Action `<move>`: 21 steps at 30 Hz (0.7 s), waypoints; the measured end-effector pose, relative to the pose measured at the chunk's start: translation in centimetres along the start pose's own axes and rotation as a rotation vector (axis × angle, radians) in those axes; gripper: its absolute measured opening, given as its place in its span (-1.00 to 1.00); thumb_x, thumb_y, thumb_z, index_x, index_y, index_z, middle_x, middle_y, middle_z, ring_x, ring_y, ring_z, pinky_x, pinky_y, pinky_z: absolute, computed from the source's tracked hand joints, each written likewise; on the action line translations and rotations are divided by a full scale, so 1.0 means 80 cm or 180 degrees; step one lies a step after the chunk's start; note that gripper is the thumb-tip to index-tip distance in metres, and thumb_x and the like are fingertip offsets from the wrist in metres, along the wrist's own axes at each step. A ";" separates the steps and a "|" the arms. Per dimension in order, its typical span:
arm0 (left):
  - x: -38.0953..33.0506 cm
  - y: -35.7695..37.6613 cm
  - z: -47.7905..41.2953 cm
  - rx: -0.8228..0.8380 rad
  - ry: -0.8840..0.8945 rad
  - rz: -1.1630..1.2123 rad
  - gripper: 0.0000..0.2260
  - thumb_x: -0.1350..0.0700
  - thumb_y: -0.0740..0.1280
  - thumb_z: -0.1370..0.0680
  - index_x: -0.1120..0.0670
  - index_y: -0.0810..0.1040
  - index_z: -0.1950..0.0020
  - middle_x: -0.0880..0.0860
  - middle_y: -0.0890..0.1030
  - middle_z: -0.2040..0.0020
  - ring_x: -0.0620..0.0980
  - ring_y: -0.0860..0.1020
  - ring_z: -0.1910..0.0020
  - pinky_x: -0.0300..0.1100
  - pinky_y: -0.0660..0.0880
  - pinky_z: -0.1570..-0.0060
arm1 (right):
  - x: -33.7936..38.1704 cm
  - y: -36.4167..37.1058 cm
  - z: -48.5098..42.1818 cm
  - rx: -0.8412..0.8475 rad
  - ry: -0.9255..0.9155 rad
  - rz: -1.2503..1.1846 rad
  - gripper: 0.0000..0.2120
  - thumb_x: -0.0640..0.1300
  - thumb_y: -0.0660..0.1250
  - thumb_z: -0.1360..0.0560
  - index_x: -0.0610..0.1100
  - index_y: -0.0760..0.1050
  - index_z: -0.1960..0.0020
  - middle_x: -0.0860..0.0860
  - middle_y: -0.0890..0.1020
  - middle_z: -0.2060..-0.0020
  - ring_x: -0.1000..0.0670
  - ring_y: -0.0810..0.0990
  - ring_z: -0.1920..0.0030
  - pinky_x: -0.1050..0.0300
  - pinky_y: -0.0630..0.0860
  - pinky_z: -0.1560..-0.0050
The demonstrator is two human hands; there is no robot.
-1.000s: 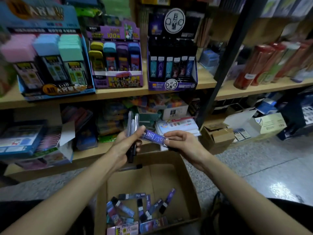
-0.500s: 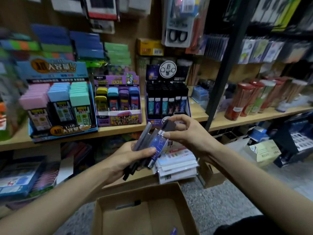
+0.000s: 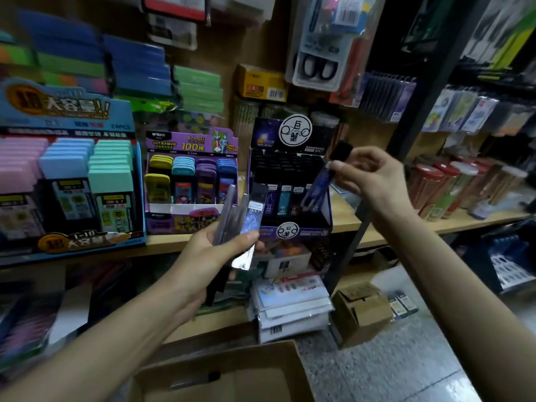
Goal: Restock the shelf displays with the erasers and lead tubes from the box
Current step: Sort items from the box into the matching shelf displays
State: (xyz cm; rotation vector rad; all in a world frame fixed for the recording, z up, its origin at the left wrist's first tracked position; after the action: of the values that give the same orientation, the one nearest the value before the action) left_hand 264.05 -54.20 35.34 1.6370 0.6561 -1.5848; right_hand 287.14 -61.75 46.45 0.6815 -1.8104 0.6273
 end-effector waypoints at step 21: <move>-0.021 -0.007 -0.020 -0.0113 0.0358 0.0002 -0.65 -0.07 0.47 -0.21 0.02 0.61 0.06 0.04 0.70 0.18 -0.19 0.55 0.39 -0.31 0.40 0.53 | -0.088 0.021 -0.060 0.0235 -0.0376 0.1449 -0.87 -0.21 0.48 -0.39 -0.09 0.53 0.15 0.02 0.59 0.28 0.00 0.58 0.28 0.07 0.55 0.17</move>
State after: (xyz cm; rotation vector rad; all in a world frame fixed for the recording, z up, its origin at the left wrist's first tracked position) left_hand 264.40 -52.35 36.86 1.7092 0.7379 -1.4804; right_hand 291.06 -56.14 41.08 0.3566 -2.0799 0.9742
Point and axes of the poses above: each hand's wrist, its own z-axis away from the middle knuckle, its own y-axis out of the palm, x = y × z, the point moved 9 cm from there along -z, towards the middle knuckle
